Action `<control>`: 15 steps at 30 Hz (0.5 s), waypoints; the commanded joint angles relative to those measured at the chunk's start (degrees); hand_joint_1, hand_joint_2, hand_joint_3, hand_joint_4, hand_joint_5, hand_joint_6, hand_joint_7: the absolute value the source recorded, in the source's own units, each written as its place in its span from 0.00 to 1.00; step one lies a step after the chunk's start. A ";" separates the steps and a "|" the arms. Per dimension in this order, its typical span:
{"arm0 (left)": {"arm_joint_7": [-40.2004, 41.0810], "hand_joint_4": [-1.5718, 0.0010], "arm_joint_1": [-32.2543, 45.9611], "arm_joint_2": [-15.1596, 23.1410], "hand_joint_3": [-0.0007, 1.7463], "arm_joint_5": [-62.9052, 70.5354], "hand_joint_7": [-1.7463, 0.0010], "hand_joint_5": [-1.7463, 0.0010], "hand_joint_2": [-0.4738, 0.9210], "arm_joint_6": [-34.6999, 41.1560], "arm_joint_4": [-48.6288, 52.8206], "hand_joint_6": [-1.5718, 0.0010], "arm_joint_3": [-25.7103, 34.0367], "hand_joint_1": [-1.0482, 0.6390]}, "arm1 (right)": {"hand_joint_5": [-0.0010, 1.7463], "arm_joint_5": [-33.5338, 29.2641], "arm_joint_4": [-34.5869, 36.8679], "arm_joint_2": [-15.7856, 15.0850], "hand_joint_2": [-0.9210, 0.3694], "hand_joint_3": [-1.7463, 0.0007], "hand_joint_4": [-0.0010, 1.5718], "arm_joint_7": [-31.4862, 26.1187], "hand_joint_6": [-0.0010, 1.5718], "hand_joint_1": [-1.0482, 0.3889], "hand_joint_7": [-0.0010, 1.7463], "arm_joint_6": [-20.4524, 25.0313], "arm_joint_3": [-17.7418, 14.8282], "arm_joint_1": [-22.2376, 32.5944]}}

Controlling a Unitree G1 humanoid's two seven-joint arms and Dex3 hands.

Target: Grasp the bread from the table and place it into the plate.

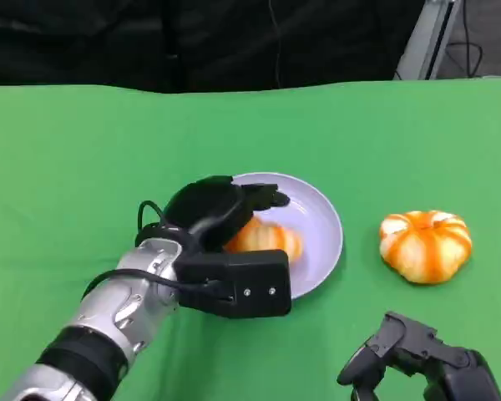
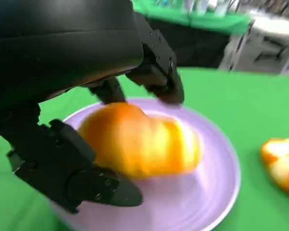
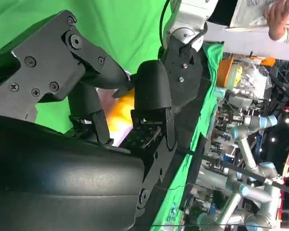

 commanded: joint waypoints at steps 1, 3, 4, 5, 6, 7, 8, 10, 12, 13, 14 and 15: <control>-3.26 1.00 -1.91 -0.01 0.21 0.59 1.00 0.99 1.00 3.30 -0.75 0.99 -0.95 0.13 | 0.90 -0.11 0.39 -0.44 0.44 0.26 0.46 -0.32 0.51 0.67 0.73 -0.96 -0.29 0.03; -4.31 1.00 -1.98 -0.09 0.22 0.39 1.00 1.00 1.00 4.01 -0.91 0.99 -1.17 0.11 | 0.90 -0.10 0.43 -0.43 0.44 0.26 0.46 -0.33 0.51 0.67 0.73 -0.98 -0.31 0.02; -5.44 1.00 -1.80 0.18 0.23 0.25 1.00 1.00 1.00 4.49 -1.68 1.00 -1.25 0.10 | 0.90 -0.06 0.38 -0.34 0.45 0.26 0.46 -0.37 0.51 0.67 0.73 -0.91 -0.27 0.06; -6.28 1.00 -1.65 0.40 0.23 0.15 1.00 1.00 1.00 4.88 -2.33 1.00 -1.31 0.09 | 0.90 -0.02 0.33 -0.27 0.45 0.26 0.46 -0.40 0.51 0.67 0.73 -0.86 -0.24 0.09; -6.87 1.00 -1.51 0.55 0.24 0.11 1.00 1.00 1.00 5.19 -2.86 1.00 -1.34 0.09 | 0.90 0.00 0.30 -0.22 0.45 0.26 0.46 -0.41 0.51 0.67 0.73 -0.83 -0.22 0.11; -8.50 1.00 -1.11 1.17 0.24 -0.23 1.00 1.00 1.00 5.60 -4.27 1.00 -1.18 0.09 | 0.90 -0.13 0.30 -0.16 0.45 0.26 0.46 -0.47 0.51 0.67 0.73 -0.81 -0.19 0.02; -9.63 1.00 -0.80 1.60 0.24 -0.46 1.00 1.00 1.00 5.91 -5.30 1.00 -1.04 0.08 | 0.90 -0.24 0.32 -0.14 0.44 0.26 0.46 -0.50 0.51 0.67 0.73 -0.82 -0.17 -0.05; -11.06 1.00 -0.35 2.08 0.25 -0.66 1.00 1.00 1.00 6.45 -6.74 1.00 -0.86 0.08 | 0.91 -0.35 0.34 -0.12 0.44 0.26 0.46 -0.54 0.51 0.66 0.73 -0.83 -0.15 -0.12; -12.76 1.00 0.42 3.22 0.25 -1.18 1.00 1.00 1.00 6.53 -9.33 0.99 -0.38 0.08 | 0.91 -0.31 0.40 -0.12 0.44 0.26 0.46 -0.54 0.51 0.66 0.73 -0.89 -0.18 -0.22; -14.07 1.00 1.20 4.45 0.25 -1.72 1.00 1.00 1.00 6.29 -11.85 0.99 0.16 0.08 | 0.91 -0.30 0.46 -0.12 0.44 0.26 0.46 -0.57 0.51 0.67 0.73 -0.98 -0.20 -0.30; -15.07 1.00 1.80 5.35 0.25 -2.13 0.99 1.00 1.00 6.22 -13.79 0.98 0.51 0.08 | 0.91 -0.30 0.51 -0.11 0.44 0.26 0.46 -0.58 0.51 0.67 0.73 -1.04 -0.21 -0.35; -16.12 1.00 3.05 6.42 0.24 -3.52 0.99 1.00 1.00 5.86 -16.62 0.98 1.63 0.09 | 0.91 -0.33 0.42 -0.13 0.44 0.26 0.46 -0.56 0.51 0.67 0.73 -0.91 -0.19 -0.31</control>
